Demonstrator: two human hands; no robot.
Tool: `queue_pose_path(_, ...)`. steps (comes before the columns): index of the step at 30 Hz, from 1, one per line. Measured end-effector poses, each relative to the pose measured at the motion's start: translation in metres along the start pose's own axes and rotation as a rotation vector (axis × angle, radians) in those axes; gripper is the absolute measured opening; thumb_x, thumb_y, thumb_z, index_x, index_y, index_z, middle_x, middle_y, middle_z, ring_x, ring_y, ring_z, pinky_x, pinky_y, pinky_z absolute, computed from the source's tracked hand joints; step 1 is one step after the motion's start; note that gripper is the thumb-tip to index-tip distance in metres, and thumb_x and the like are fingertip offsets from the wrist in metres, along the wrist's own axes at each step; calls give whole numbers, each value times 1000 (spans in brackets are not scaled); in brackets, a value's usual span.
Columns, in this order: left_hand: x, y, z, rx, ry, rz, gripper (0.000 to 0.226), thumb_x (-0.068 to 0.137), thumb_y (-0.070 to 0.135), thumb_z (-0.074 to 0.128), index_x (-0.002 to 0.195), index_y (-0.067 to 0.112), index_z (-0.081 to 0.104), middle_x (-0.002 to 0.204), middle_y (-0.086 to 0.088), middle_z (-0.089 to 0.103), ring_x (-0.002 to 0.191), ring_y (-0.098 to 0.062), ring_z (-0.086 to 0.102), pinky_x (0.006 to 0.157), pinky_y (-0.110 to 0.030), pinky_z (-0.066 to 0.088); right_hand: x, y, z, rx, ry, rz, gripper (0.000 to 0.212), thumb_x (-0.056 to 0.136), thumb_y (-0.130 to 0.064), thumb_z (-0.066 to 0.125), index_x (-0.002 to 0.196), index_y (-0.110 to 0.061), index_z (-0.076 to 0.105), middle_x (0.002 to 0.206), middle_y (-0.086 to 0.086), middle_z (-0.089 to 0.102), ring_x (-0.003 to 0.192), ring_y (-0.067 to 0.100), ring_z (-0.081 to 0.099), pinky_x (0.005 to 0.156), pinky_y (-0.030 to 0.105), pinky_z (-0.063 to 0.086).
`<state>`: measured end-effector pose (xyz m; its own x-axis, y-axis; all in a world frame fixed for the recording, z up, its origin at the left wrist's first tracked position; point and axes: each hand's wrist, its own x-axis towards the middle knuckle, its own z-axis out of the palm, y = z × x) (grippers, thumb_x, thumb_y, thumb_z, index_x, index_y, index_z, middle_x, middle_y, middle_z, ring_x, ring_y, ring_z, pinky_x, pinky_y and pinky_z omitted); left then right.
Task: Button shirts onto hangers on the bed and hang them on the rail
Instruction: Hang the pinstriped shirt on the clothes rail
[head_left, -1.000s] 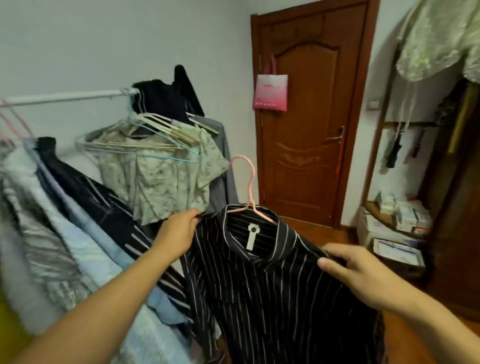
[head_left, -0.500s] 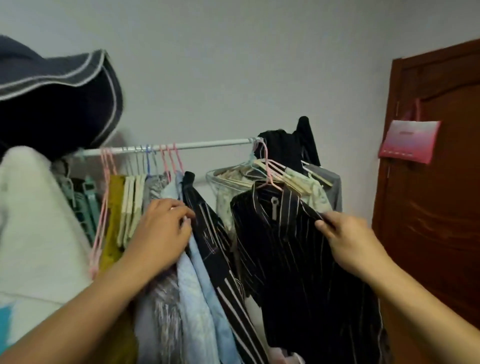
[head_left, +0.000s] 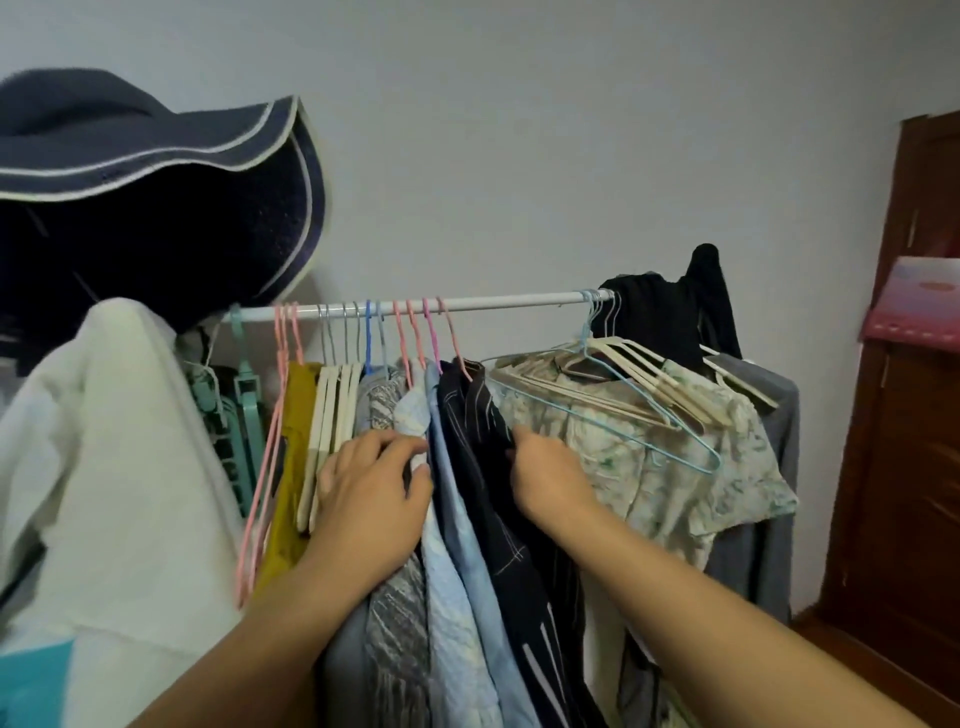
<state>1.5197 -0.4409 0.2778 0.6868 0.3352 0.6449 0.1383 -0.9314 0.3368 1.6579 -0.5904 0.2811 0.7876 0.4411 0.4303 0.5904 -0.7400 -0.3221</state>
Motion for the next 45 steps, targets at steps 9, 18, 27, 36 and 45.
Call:
queue_pose_path(9, 4, 2, 7, 101, -11, 6, 44, 104, 43, 36, 147, 41, 44, 135, 6, 45, 131, -16, 34, 113, -44, 23, -13, -6, -6, 354, -277, -213, 38, 109, -43, 34, 79, -28, 52, 84, -3, 61, 85, 21, 61, 72, 33, 41)
queue_pose_path(18, 1, 4, 9, 161, -25, 10, 41, 103, 48, 38, 141, 39, 52, 139, 6, 43, 134, -17, 34, 115, -45, 19, -12, 210, -32, 221, 439, 729, 42, 92, -20, 60, 129, -4, 49, 132, 22, 46, 114, 39, 51, 95, 51, 49)
queue_pose_path(27, 2, 4, 7, 200, -43, 19, 42, 103, 48, 35, 140, 40, 53, 137, 5, 45, 132, -18, 36, 115, -47, 23, 8, 228, -32, 710, 72, 723, 23, 93, -4, 61, 115, 1, 57, 85, 16, 58, 67, 25, 57, 62, 36, 51)
queue_pose_path(36, 1, 5, 3, 199, -68, 28, 39, 102, 47, 38, 136, 40, 55, 135, 5, 43, 131, -17, 37, 114, -46, 22, 8, 155, -43, 798, -211, 542, 20, 99, -26, 63, 114, -12, 63, 103, 14, 72, 47, 12, 46, 46, 23, 40)
queue_pose_path(45, -5, 34, -8, -144, 118, 98, 19, 96, 28, 55, 108, 31, 69, 118, 10, 48, 123, -14, 36, 105, -40, 34, 2, 95, -84, 741, -26, 375, 33, 108, -35, 37, 113, -19, 66, 82, 9, 60, 47, 10, 32, 44, 24, 30)
